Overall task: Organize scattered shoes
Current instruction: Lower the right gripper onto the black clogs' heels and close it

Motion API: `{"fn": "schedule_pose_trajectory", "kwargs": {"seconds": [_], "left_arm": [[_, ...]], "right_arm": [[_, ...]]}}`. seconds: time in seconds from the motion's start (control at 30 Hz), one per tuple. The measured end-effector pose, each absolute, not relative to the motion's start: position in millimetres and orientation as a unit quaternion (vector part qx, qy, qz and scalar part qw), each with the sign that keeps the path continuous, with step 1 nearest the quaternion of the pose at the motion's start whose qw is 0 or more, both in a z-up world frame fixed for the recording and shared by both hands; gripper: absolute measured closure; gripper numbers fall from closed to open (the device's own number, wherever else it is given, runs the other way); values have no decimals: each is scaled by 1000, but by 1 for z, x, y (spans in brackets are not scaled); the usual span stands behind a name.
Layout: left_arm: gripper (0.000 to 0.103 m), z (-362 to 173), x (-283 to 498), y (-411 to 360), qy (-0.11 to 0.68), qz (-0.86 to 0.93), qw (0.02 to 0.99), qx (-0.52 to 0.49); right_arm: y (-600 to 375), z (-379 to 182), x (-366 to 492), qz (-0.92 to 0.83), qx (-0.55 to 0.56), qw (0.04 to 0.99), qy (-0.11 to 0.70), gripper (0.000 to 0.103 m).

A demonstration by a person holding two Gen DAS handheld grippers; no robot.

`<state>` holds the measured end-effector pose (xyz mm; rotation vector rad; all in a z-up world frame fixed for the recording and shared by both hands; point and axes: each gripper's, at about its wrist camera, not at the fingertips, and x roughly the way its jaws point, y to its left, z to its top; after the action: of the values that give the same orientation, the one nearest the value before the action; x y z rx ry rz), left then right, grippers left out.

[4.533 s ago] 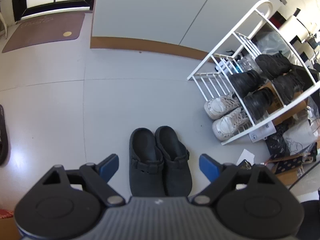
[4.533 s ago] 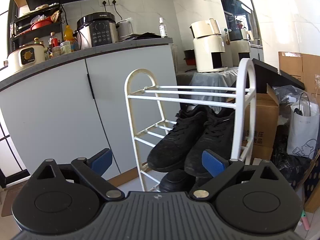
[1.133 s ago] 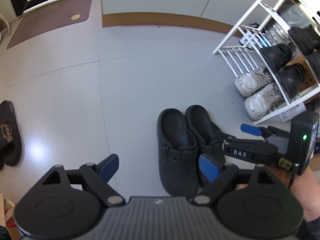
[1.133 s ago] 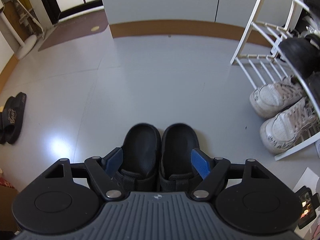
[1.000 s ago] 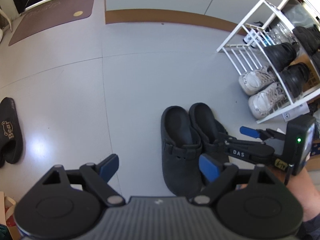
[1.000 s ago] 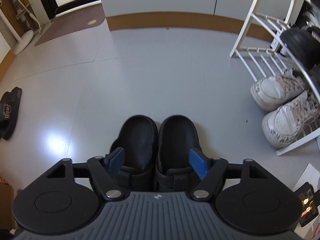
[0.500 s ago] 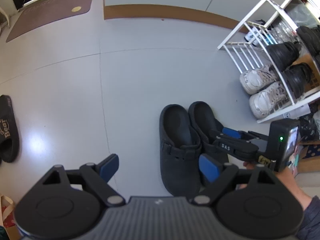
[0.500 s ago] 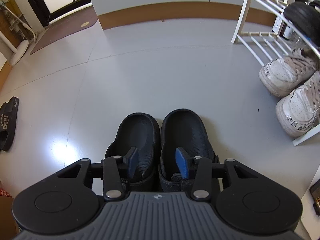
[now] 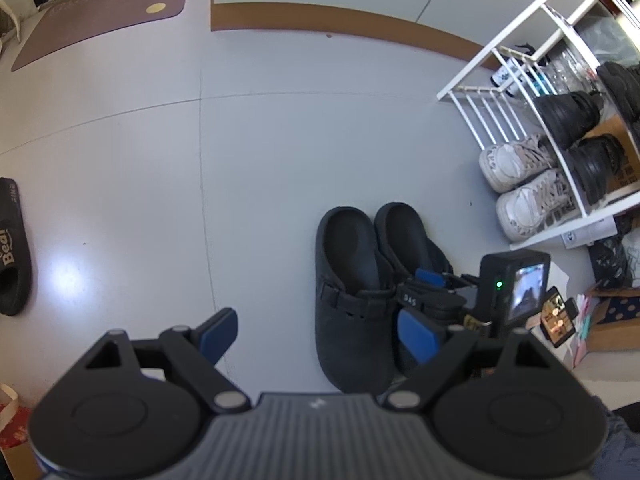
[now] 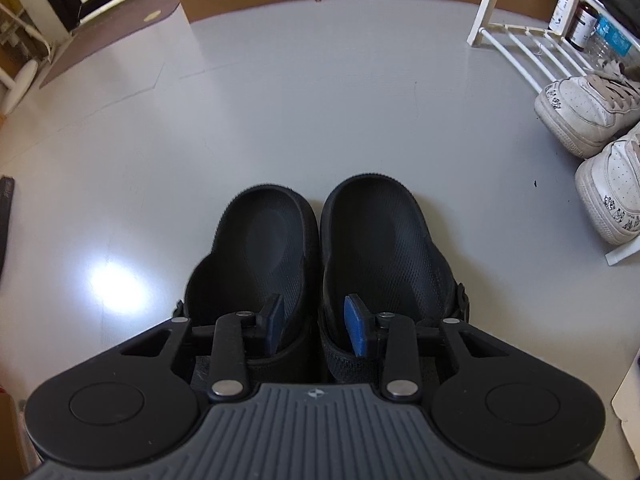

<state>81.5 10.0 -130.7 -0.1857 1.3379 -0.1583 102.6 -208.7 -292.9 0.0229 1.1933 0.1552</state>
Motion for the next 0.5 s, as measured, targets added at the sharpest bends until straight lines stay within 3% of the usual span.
{"fn": "schedule_pose_trajectory", "kwargs": {"seconds": [0.5], "left_arm": [[14,-136,88,8,626,-73,771,-95]], "right_arm": [[-194,-326,121,83,-14,801,592,67]]}}
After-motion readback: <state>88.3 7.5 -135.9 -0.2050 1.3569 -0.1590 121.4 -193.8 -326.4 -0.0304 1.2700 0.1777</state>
